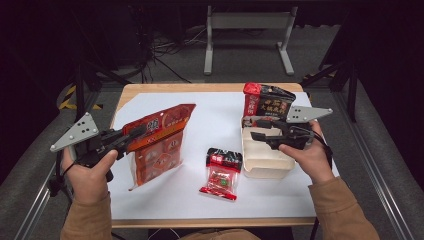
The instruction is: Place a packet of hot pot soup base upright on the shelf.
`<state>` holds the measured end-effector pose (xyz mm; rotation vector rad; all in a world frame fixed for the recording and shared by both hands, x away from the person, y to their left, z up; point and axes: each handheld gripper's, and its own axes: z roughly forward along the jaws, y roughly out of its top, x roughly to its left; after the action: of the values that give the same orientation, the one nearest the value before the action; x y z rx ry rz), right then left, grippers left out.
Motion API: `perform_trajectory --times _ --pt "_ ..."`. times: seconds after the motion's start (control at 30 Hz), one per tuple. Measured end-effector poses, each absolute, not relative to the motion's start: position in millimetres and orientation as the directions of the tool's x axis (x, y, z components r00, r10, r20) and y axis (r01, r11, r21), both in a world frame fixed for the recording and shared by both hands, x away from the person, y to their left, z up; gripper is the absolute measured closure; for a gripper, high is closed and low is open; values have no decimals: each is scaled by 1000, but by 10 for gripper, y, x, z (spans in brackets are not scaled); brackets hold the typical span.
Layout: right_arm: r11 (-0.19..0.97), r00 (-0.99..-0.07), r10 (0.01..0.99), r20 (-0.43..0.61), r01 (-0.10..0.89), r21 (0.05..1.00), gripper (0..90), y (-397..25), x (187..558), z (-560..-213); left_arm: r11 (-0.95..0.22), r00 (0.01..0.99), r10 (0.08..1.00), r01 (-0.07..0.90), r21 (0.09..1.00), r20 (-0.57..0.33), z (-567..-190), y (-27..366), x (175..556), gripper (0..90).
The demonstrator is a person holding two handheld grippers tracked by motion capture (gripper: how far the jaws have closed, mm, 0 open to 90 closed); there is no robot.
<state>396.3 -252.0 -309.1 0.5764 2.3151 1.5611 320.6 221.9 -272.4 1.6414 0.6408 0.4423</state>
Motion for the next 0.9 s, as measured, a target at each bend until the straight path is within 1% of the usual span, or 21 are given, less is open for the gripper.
perform_trajectory --times 0.17,0.27,0.4,0.5,0.7,0.9 --pt "334 -889 457 -31 139 932 487 -2379 4027 -3049 -94 778 627 138 986 -49 -2688 2173 3197 900" --pt "310 -895 445 -29 123 943 468 -2302 4065 -3034 -95 783 620 130 987 -43 -2677 2152 3199 900" --pt "291 -906 422 -26 109 950 419 -2187 4097 -3030 -90 808 587 127 988 -50 -2669 2085 3212 900" --pt "275 -918 396 -11 107 955 401 -2114 4106 -3046 -98 825 563 119 988 -44 -2659 2003 3223 900" --pt "276 -934 357 -15 90 957 354 -1973 4111 -3111 -95 862 505 100 990 -38 -2629 1843 3249 900" --pt "269 -943 333 2 97 958 334 -1903 4138 -3172 -90 885 464 74 993 -24 -2579 1678 3281 900"
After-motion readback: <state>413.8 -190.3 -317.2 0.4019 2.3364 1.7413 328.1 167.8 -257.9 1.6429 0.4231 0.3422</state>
